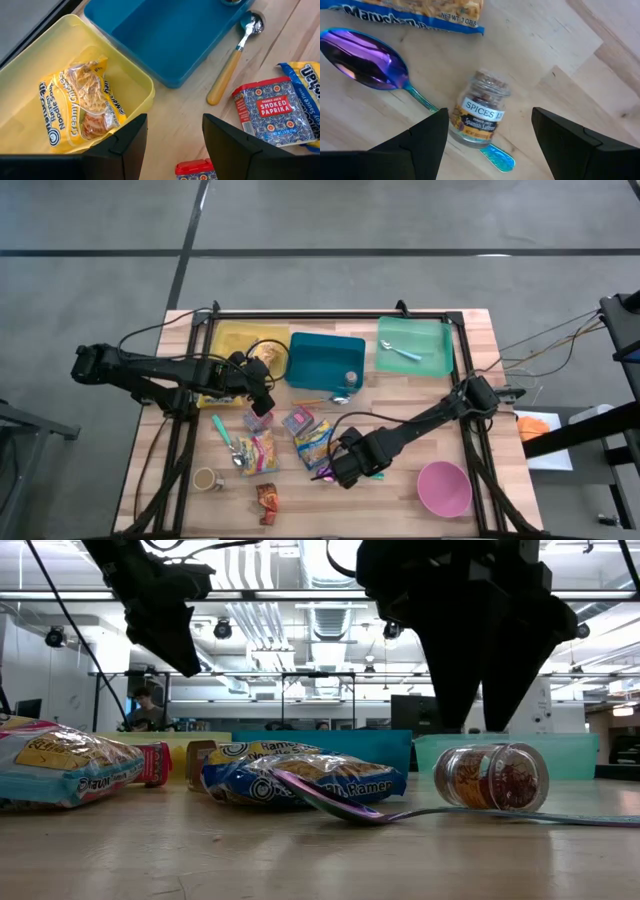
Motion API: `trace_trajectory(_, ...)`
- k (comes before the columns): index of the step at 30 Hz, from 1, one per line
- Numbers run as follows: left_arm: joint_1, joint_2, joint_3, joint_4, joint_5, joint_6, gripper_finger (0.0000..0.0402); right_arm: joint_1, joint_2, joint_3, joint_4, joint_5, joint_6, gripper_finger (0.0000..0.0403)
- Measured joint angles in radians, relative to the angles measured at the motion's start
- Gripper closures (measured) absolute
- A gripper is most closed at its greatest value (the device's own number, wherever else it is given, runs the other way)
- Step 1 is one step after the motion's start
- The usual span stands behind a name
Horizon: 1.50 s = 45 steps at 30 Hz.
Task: Pick & Place Food Item
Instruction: Put the brown seasoning bottle into the blue bin
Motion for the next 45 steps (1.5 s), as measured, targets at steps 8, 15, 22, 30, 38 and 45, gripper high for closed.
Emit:
trace_trajectory(8,0.0,0.0,0.002,0.003,-0.001,0.01,0.0207,0.01,0.007,-0.015,0.034,0.016,0.001,0.012)
trace_trajectory(15,0.0,0.0,0.002,0.003,-0.004,0.01,0.0207,0.024,0.05,-0.018,0.048,0.019,0.0,0.012)
trace_trajectory(22,0.0,0.0,0.002,0.002,-0.003,0.01,0.0207,0.032,0.065,-0.036,0.056,0.027,-0.003,0.012)
trace_trajectory(30,0.0,0.0,0.002,0.002,-0.003,0.021,0.0207,0.031,0.069,-0.089,0.133,0.022,-0.029,0.013)
trace_trajectory(38,0.0,0.0,0.002,0.002,-0.003,0.026,0.0207,0.032,0.068,-0.093,0.14,0.019,-0.071,0.0216)
trace_trajectory(45,0.0,0.0,0.002,0.002,-0.003,0.026,0.0207,0.039,0.068,-0.093,0.14,0.028,-0.095,0.0216)
